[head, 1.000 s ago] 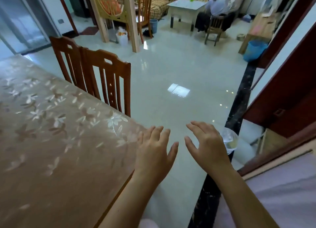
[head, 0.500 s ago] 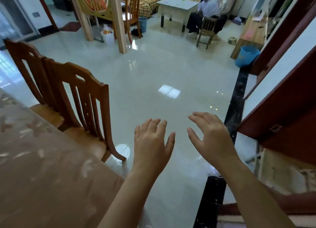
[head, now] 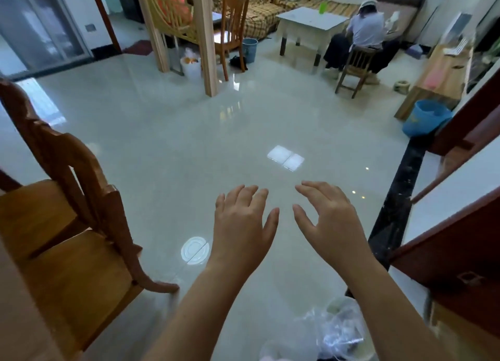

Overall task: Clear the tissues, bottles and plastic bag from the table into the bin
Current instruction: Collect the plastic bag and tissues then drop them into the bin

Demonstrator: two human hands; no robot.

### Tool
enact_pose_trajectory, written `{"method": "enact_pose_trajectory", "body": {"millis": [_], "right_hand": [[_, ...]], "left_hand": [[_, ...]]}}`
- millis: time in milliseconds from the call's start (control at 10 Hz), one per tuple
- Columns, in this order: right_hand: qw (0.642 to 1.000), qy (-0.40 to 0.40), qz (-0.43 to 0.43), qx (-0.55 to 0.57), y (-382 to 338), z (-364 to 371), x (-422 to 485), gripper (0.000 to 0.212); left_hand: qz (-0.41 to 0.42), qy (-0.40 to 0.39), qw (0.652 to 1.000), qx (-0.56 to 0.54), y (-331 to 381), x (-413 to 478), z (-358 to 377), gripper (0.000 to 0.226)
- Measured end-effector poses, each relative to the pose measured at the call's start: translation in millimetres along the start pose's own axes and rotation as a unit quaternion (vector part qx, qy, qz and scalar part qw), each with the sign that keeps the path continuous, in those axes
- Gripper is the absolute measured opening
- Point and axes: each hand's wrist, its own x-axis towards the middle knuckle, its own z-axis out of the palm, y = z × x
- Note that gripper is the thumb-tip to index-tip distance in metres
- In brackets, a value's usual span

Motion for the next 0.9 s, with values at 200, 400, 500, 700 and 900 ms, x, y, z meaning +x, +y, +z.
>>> {"method": "enact_pose_trajectory", "body": {"millis": [200, 400, 500, 700, 900], "right_hand": [[0.998, -0.028, -0.045, 0.039, 20, 32, 78, 0.044], [0.994, -0.04, -0.083, 0.064, 13, 92, 166, 0.034], [0.991, -0.049, -0.106, 0.067, 2, 130, 221, 0.034], [0.981, -0.071, -0.158, 0.092, -51, 206, 347, 0.033], [0.961, -0.091, -0.216, 0.144, -118, 284, 437, 0.033]], "left_hand": [[-0.06, 0.022, 0.997, 0.041, -26, 57, 22, 0.045], [-0.098, 0.039, 0.992, 0.067, -88, 122, 42, 0.044], [-0.11, 0.057, 0.989, 0.076, -133, 167, 48, 0.044], [-0.148, 0.078, 0.981, 0.103, -237, 258, 24, 0.047], [-0.217, 0.083, 0.962, 0.14, -332, 313, -1, 0.048]]}}
